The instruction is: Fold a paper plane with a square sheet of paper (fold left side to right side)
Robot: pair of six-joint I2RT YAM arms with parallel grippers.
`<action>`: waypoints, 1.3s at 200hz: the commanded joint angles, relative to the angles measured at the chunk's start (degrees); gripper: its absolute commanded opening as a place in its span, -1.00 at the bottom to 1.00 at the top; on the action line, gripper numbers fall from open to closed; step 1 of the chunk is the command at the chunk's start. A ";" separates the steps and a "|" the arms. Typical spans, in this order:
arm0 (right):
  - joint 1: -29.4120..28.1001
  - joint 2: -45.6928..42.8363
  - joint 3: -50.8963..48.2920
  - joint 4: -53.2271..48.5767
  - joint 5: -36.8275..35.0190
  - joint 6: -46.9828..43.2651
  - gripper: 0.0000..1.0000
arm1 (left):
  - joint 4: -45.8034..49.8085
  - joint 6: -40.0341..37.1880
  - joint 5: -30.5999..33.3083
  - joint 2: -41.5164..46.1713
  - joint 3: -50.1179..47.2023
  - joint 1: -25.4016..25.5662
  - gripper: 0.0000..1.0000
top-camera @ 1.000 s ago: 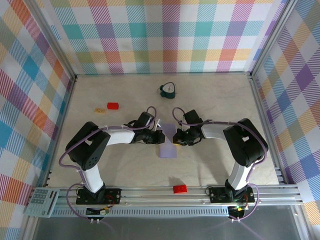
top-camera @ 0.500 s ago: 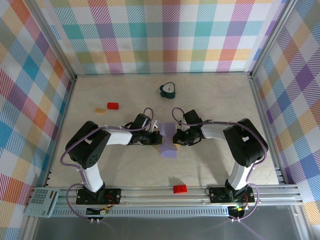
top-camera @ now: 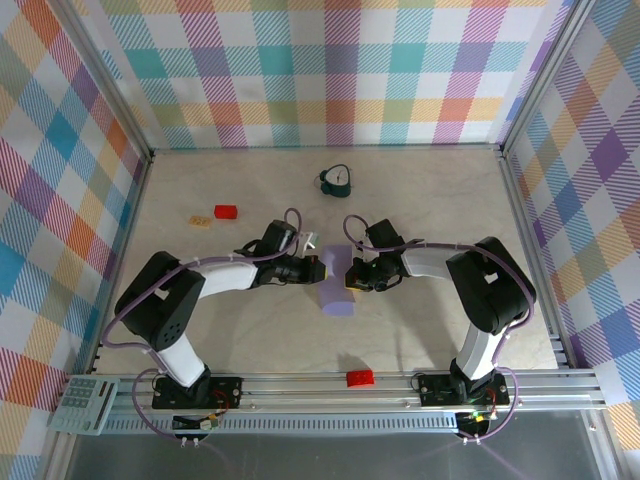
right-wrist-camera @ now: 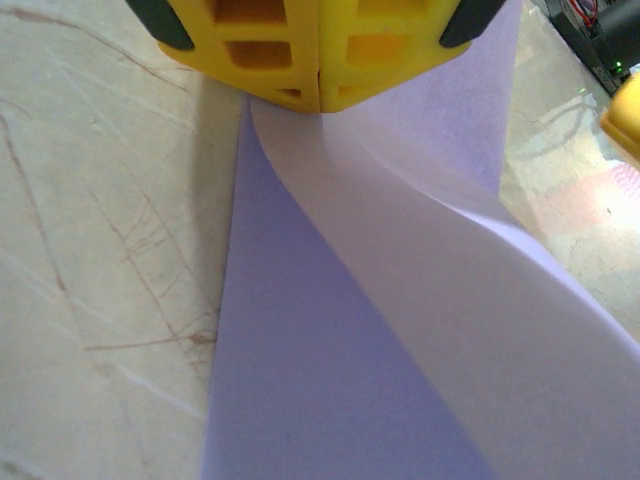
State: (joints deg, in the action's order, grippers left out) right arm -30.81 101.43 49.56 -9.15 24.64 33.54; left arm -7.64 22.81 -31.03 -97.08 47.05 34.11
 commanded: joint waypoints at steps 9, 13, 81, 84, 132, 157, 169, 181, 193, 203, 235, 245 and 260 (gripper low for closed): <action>-0.39 2.27 -1.50 -7.01 -6.19 -0.95 -1.00 | 0.89 -1.51 -0.84 -3.72 2.53 1.83 -1.00; -0.35 2.24 -1.53 -6.97 -6.19 -0.98 -1.00 | 0.96 -1.52 -0.72 -4.08 2.61 1.99 -1.00; -0.83 2.72 -1.12 -7.02 -6.19 -0.95 -1.00 | 1.88 -2.07 2.02 -7.41 2.68 2.33 -1.00; -0.83 2.75 -1.12 -7.02 -6.19 -1.00 -1.00 | 1.91 -2.10 2.10 -7.47 2.61 2.36 -1.00; -0.92 1.66 -0.97 -5.65 -4.49 -0.99 -1.00 | 2.27 -2.29 3.14 -8.27 1.78 2.37 -1.00; -0.92 -0.07 -0.80 -3.77 -2.32 -0.62 -1.00 | 2.63 -2.33 3.47 -8.76 1.42 2.53 -1.00; -0.92 -1.16 -0.80 -2.33 -1.18 -0.32 -1.00 | 2.79 -2.49 3.68 -8.92 1.36 2.71 -1.00; -0.92 -2.18 -0.58 -1.16 -0.25 0.12 -1.00 | 3.27 -2.77 4.02 -9.05 1.43 2.88 -1.00; -0.92 -2.92 -0.30 0.14 0.92 0.43 -1.00 | 3.49 -3.06 4.22 -9.17 1.41 3.05 -1.00; -0.92 -3.29 0.00 1.19 1.48 0.82 -1.00 | 3.58 -3.06 4.31 -9.28 1.46 3.14 -1.00; -0.92 -3.01 1.50 3.70 2.25 1.32 -1.00 | 3.77 -3.24 4.40 -9.37 1.52 3.25 -1.00; -0.94 -2.33 2.23 4.27 2.50 1.43 -1.00 | 3.86 -3.28 4.48 -9.38 1.48 3.33 -1.00; -0.92 -0.85 3.61 5.24 3.19 1.59 -1.00 | 3.95 -3.32 4.48 -9.37 1.52 3.33 -1.00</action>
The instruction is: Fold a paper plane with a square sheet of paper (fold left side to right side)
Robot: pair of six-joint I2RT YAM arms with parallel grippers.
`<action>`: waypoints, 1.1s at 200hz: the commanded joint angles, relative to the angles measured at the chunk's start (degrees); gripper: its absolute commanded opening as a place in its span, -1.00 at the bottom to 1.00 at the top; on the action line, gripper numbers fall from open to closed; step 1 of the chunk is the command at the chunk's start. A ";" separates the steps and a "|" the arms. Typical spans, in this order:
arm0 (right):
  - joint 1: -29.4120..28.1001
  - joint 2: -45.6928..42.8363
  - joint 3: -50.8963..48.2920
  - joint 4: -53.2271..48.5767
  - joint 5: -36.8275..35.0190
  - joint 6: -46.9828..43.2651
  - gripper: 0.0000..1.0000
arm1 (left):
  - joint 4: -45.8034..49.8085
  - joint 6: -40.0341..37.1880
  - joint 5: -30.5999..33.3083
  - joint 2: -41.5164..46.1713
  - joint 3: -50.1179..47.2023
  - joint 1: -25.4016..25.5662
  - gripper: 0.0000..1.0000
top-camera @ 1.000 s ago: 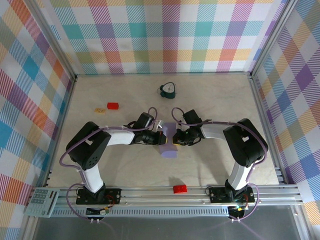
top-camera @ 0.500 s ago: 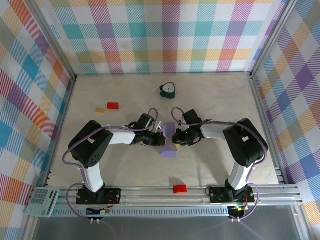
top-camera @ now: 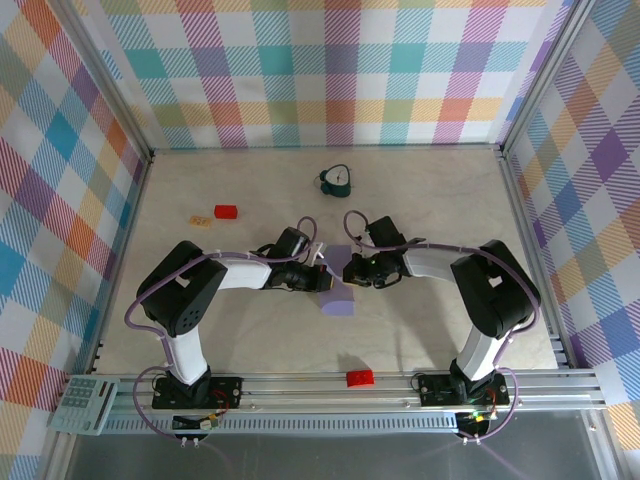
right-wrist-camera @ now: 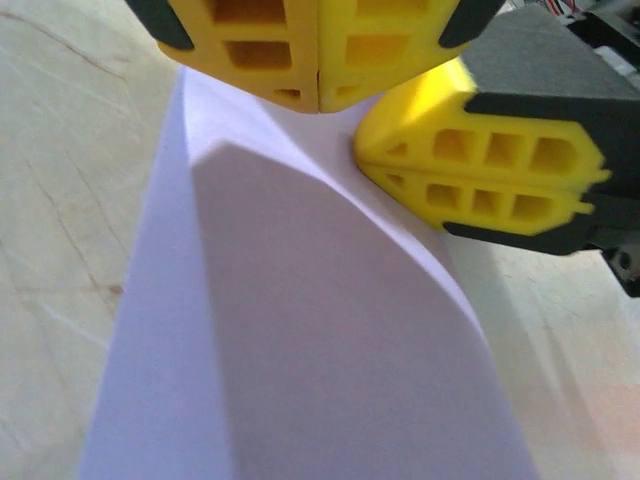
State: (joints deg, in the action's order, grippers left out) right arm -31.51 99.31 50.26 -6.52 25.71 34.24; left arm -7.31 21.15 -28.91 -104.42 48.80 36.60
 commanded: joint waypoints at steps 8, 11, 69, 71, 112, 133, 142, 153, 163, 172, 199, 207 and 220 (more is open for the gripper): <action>-0.22 2.28 3.70 2.66 2.23 0.97 -1.00 | 3.61 -1.64 2.36 -2.07 -0.23 0.84 -1.00; -0.22 2.62 4.01 2.83 2.23 0.98 -1.00 | 3.57 -1.64 2.36 -2.02 -0.21 0.91 -1.00; -0.22 8.23 8.30 3.23 2.86 0.69 -1.00 | 3.44 -1.66 2.10 -2.36 0.05 1.11 -1.00; -0.22 8.39 8.39 3.22 2.85 0.62 -1.00 | 3.42 -1.64 2.10 -2.34 0.04 1.11 -1.00; -0.20 11.72 9.13 1.82 1.26 0.58 -1.00 | 3.40 -1.69 2.10 -2.36 -0.11 1.28 -1.00; -0.22 12.89 9.14 -0.35 -0.74 0.80 -1.00 | 3.41 -1.56 1.93 -2.10 -0.41 1.37 -1.00; -0.22 13.26 9.04 -1.31 -1.70 0.98 -1.00 | 3.31 -1.41 1.68 -1.94 -0.58 1.37 -1.00; -0.22 13.66 8.95 -2.45 -2.78 0.99 -1.00 | 3.14 -1.10 1.33 -1.71 -1.00 1.46 -1.00; -0.22 14.04 8.96 -3.51 -3.82 0.92 -1.00 | 3.01 -0.84 1.05 -1.37 -1.53 1.54 -1.00; -0.14 14.37 8.81 -4.30 -4.78 0.79 -1.00 | 2.92 -0.43 0.88 -1.07 -2.04 1.58 -1.00; 0.44 14.95 8.58 -5.30 -6.45 0.90 -1.00 | 2.30 0.73 -0.41 0.38 -4.14 1.72 -1.00; 0.57 14.99 8.63 -5.49 -6.80 0.70 -1.00 | 2.29 1.23 -0.66 0.82 -4.79 1.80 -1.00; 0.74 15.08 8.81 -6.17 -7.16 0.57 -1.00 | 2.15 2.07 -1.30 1.79 -6.07 1.96 -1.00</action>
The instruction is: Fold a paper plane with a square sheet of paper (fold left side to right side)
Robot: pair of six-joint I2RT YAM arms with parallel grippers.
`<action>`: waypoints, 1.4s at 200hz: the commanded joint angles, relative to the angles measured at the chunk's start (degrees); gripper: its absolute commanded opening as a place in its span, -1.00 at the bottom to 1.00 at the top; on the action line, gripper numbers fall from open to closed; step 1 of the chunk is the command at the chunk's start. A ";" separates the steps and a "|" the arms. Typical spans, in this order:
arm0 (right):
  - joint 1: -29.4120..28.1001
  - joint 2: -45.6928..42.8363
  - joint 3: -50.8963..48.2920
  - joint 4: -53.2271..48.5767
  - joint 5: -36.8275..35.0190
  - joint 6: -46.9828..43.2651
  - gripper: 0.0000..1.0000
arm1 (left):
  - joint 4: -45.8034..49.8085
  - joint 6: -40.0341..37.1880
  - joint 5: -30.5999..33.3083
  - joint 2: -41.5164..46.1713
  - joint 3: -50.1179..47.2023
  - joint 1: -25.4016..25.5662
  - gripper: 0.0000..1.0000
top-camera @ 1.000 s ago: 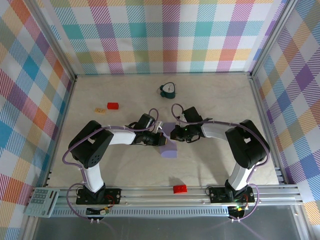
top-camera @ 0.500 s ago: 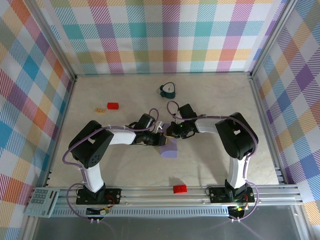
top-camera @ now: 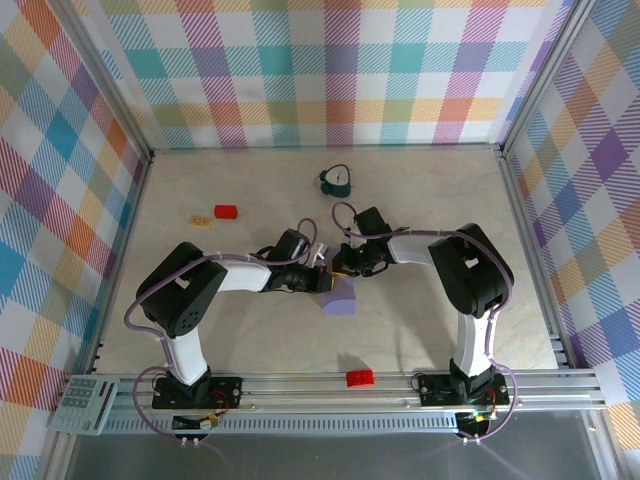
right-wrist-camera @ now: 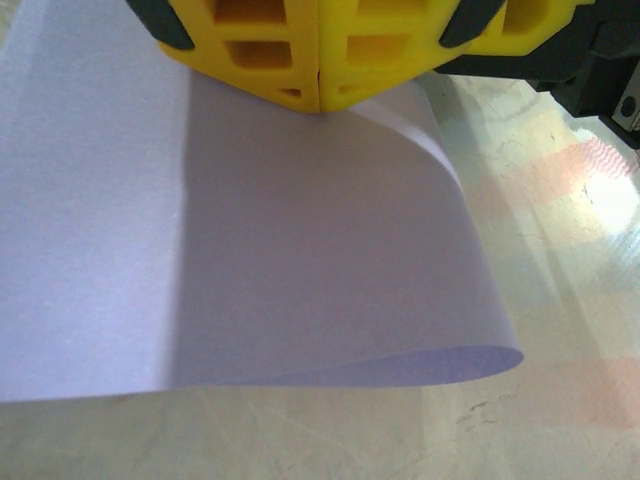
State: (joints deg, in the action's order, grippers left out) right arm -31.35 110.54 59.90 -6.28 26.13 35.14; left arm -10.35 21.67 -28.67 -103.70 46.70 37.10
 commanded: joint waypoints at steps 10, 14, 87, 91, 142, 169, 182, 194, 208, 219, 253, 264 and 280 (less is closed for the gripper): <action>0.68 3.87 -0.84 -6.29 -7.67 -0.50 -1.00 | 4.99 2.09 -2.15 2.00 -5.03 1.65 -1.00; 0.75 3.89 -0.79 -6.37 -7.67 -0.58 -1.00 | 5.05 2.34 -2.31 2.39 -5.47 1.73 -1.00; 0.86 4.34 -1.30 -6.39 -8.04 -0.75 -1.00 | 10.20 4.56 -1.31 10.52 -12.07 5.38 -1.00; 0.86 4.33 -1.31 -6.26 -8.04 -0.69 -1.00 | 10.47 4.52 -1.33 10.95 -12.40 5.50 -1.00; 0.78 3.61 -2.05 -3.73 -5.67 -0.87 -1.00 | 10.70 5.87 -0.69 15.22 -15.52 6.05 -1.00; 0.77 2.17 -3.68 -0.47 -2.90 -1.11 -1.00 | 11.44 6.28 -0.46 19.15 -12.81 5.51 -1.00; 0.74 1.49 -4.35 -0.19 -2.25 -1.21 -1.00 | 11.35 6.15 -0.82 20.90 -11.41 4.34 -1.00; 0.68 0.87 -5.05 0.17 -2.06 -1.24 -1.00 | 10.79 6.00 -1.21 21.43 -10.18 2.90 -1.00; 0.59 0.23 -5.81 0.55 -2.15 -1.12 -1.00 | 10.77 5.02 -1.75 20.06 -8.16 1.39 -1.00; 0.57 -0.14 -6.42 1.10 -2.22 -0.79 -1.00 | 11.22 4.05 -1.90 17.78 -6.05 0.50 -1.00; 0.50 -0.50 -7.53 1.97 -2.36 -0.21 -1.00 | 11.36 1.68 0.09 10.32 -0.55 -0.54 -1.00; 0.50 -0.44 -7.55 2.00 -2.24 -0.20 -1.00 | 11.27 0.96 0.57 8.13 1.03 -0.63 -1.00; 0.42 -0.37 -7.37 1.84 -2.14 -0.22 -1.00 | 11.18 0.50 1.32 5.60 2.68 -0.63 -1.00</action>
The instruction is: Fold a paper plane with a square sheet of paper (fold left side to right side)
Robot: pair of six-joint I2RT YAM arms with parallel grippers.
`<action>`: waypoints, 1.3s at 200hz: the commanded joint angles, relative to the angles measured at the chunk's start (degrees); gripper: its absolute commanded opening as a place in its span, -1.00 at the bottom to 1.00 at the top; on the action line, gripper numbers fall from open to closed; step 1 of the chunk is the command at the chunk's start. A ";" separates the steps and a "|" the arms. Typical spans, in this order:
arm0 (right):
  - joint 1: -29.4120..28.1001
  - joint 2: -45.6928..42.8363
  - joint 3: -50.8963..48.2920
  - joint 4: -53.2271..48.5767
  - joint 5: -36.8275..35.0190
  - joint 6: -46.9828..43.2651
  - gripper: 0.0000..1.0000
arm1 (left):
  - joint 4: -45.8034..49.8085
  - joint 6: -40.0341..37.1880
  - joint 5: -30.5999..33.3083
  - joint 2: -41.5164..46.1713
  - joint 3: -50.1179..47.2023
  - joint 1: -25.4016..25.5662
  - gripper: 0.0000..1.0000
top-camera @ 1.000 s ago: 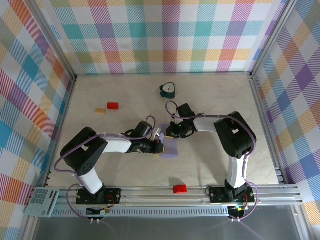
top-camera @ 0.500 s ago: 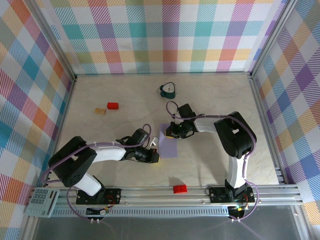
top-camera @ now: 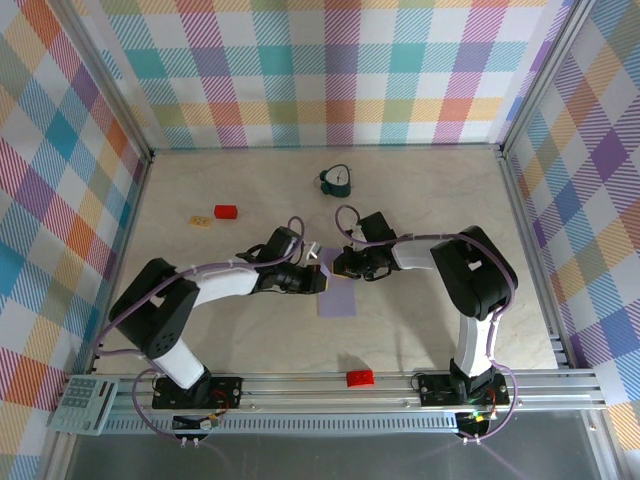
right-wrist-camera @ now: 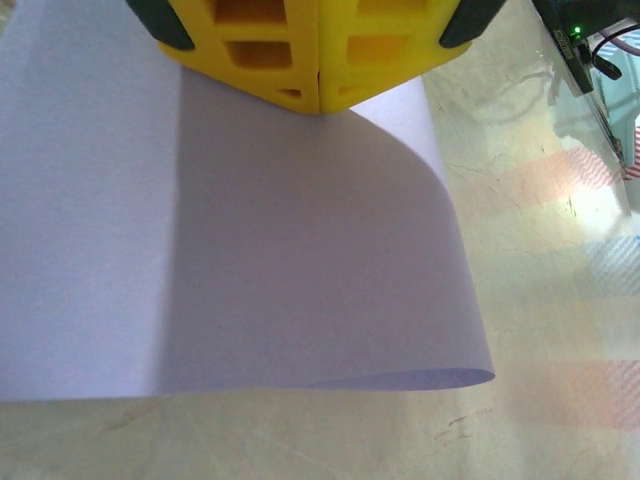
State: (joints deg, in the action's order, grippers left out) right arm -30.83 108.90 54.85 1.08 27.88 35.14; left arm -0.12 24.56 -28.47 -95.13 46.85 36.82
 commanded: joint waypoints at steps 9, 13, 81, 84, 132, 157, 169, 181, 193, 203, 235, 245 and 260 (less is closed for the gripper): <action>-0.20 1.31 -2.26 -5.57 -3.89 -0.23 -1.00 | 0.88 -2.63 1.28 -4.24 3.21 -0.34 -1.00; -0.24 1.31 -2.17 -5.63 -3.88 -0.23 -1.00 | 0.92 -2.69 1.46 -4.74 3.45 -0.34 -1.00; -0.37 0.32 -0.92 -5.67 -2.77 -0.23 -1.00 | 1.22 -1.94 3.77 -8.09 1.87 -0.26 -1.00; -0.37 0.19 -0.70 -5.70 -2.56 -0.16 -1.00 | 1.22 -1.78 3.77 -8.13 1.65 -0.26 -1.00; -0.38 -7.23 -1.53 -3.83 -2.30 0.48 -1.00 | 0.75 0.23 4.83 -7.23 -1.23 0.69 -1.00; -0.46 -11.84 -4.12 -5.14 -2.60 0.61 -1.00 | 0.39 1.17 4.82 -7.00 -1.66 1.15 -1.00; -0.68 -13.66 -6.36 -4.98 -1.82 1.16 -1.00 | 0.00 1.57 4.65 -6.85 -1.67 1.24 -1.00; -1.31 -15.17 -8.45 -4.84 -1.33 1.82 -1.00 | 0.05 1.72 4.56 -6.78 -1.51 1.24 -1.00; -1.96 -16.44 -10.51 -4.01 -0.95 2.76 -1.00 | 0.19 1.64 4.60 -6.57 -1.29 1.29 -1.00; -2.74 -17.18 -12.14 -2.77 -0.60 3.83 -1.00 | 0.37 1.46 4.73 -6.48 -1.08 1.27 -1.00; -5.72 -17.02 -14.49 -0.97 -0.70 5.53 -1.00 | -0.04 1.63 4.15 -6.73 -0.48 1.32 -1.00; -6.40 -16.53 -14.89 0.00 -0.82 6.09 -1.00 | -0.14 1.72 3.91 -6.82 -0.25 1.32 -1.00; -7.08 -15.91 -15.47 1.54 -0.90 6.91 -1.00 | 0.09 1.66 3.77 -6.90 0.16 1.33 -1.00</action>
State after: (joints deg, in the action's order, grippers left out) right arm -36.75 92.40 40.18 -1.23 26.20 39.83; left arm -3.73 25.96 -25.50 -101.49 47.31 37.41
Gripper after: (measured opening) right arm 0.050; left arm 0.050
